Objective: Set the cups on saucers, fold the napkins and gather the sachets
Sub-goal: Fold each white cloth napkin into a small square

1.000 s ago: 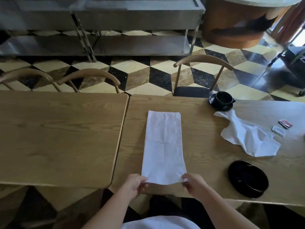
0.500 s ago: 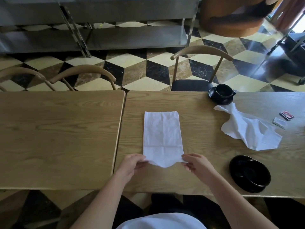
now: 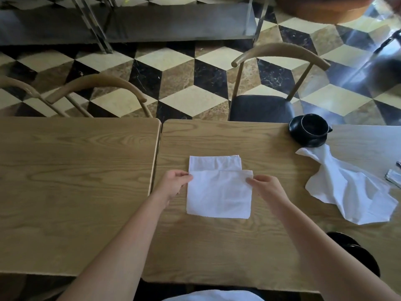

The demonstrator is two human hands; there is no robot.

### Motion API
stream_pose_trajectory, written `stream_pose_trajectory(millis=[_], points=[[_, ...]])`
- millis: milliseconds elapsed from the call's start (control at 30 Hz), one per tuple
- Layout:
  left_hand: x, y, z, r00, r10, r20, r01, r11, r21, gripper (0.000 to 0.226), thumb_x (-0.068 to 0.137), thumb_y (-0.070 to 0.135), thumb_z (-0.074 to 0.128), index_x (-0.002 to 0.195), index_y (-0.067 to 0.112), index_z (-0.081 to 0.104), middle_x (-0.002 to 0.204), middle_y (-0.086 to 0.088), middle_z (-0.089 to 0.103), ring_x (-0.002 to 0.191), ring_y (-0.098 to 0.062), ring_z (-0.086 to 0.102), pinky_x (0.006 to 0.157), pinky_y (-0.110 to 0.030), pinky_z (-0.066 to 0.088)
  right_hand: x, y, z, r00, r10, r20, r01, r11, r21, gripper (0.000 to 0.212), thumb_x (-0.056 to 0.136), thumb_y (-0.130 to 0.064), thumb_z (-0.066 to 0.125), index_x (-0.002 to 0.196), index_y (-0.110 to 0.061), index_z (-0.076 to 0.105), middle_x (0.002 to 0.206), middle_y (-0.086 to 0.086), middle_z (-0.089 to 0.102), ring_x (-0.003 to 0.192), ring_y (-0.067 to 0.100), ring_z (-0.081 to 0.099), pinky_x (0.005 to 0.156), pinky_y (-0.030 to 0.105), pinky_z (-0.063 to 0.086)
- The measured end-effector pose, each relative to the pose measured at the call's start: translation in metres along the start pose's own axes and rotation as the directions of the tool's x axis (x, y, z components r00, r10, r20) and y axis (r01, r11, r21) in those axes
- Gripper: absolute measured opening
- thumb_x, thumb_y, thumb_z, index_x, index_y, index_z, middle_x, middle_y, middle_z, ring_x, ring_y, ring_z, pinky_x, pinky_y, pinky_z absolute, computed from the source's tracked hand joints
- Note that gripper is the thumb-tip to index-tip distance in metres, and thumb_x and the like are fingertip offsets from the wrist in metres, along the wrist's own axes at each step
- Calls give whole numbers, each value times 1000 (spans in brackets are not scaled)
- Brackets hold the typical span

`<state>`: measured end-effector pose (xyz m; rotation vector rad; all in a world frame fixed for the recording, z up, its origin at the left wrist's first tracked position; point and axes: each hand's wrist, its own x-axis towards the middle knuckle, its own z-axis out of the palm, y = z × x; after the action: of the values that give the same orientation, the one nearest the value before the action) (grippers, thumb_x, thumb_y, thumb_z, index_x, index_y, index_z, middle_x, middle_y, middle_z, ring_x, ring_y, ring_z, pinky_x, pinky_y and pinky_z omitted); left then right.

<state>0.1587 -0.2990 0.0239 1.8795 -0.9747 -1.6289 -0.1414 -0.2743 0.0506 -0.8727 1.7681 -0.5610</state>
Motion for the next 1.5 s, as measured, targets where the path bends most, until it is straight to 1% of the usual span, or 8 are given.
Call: stream_pose_trajectory(millis=[100, 267, 633, 800, 933, 1133, 1367, 1500], points=[[34, 4, 7, 993, -18, -118, 22, 999, 33, 12, 83, 30, 76, 92, 24, 73, 62, 12, 59, 58, -9, 48, 62, -28, 41, 40, -5, 7, 998, -34, -43, 26, 987, -158, 21, 90, -26, 66, 77, -12, 73, 59, -6, 50, 51, 13, 42, 48, 25, 31], [79, -1, 15, 986, -78, -150, 96, 989, 115, 6, 91, 29, 66, 86, 25, 68, 90, 0, 72, 84, -19, 65, 86, -38, 54, 98, -10, 22, 997, -71, 2, 66, 914, -400, 39, 95, -26, 57, 62, -12, 43, 55, -4, 42, 56, 18, 41, 46, 29, 26], [134, -9, 38, 962, -76, -261, 129, 972, 194, 16, 93, 23, 56, 77, 26, 57, 77, 2, 62, 73, -21, 57, 70, -37, 50, 150, 2, 40, 998, -49, -30, 26, 856, -517, 33, 93, -21, 55, 63, -15, 42, 69, 4, 55, 74, 32, 52, 60, 33, 33], [112, 3, 51, 911, 45, -411, 126, 917, 379, 17, 90, 34, 50, 91, 17, 50, 81, 1, 59, 70, -22, 56, 59, -33, 43, 128, 8, 46, 980, -145, -140, 67, 889, -452, 24, 89, -27, 63, 107, -13, 56, 104, -3, 49, 89, 18, 49, 72, 32, 41], [59, -19, 77, 964, 197, -181, -93, 882, 462, 5, 93, 24, 54, 90, 20, 54, 73, 3, 60, 65, -17, 54, 61, -33, 39, 66, 28, 72, 974, -221, 40, 219, 897, -384, 12, 90, -21, 61, 102, -21, 62, 92, -9, 60, 73, 10, 60, 68, 30, 48], [-9, -69, 107, 976, -216, 13, 214, 974, 67, 15, 89, 25, 52, 91, 24, 66, 89, 4, 75, 89, -15, 71, 88, -43, 56, 3, 63, 119, 958, 39, 285, -11, 995, -98, 13, 90, -18, 53, 96, -24, 64, 81, -11, 69, 67, -9, 61, 57, 9, 43], [-3, -74, 110, 961, -271, -61, 275, 898, 343, 11, 87, 33, 53, 83, 27, 60, 83, 12, 66, 82, -13, 62, 59, -24, 40, 0, 69, 130, 938, 51, 343, 12, 984, -179, 6, 78, -22, 54, 80, -23, 59, 74, -10, 64, 61, -2, 53, 56, 20, 42], [6, -65, 105, 957, -279, -82, 284, 838, 466, 25, 84, 24, 52, 60, 15, 51, 56, 2, 50, 52, -16, 46, 45, -33, 27, 11, 73, 122, 934, 118, 337, -7, 949, -314, 12, 88, -12, 52, 91, -18, 62, 84, -2, 66, 75, 16, 58, 63, 28, 42]])
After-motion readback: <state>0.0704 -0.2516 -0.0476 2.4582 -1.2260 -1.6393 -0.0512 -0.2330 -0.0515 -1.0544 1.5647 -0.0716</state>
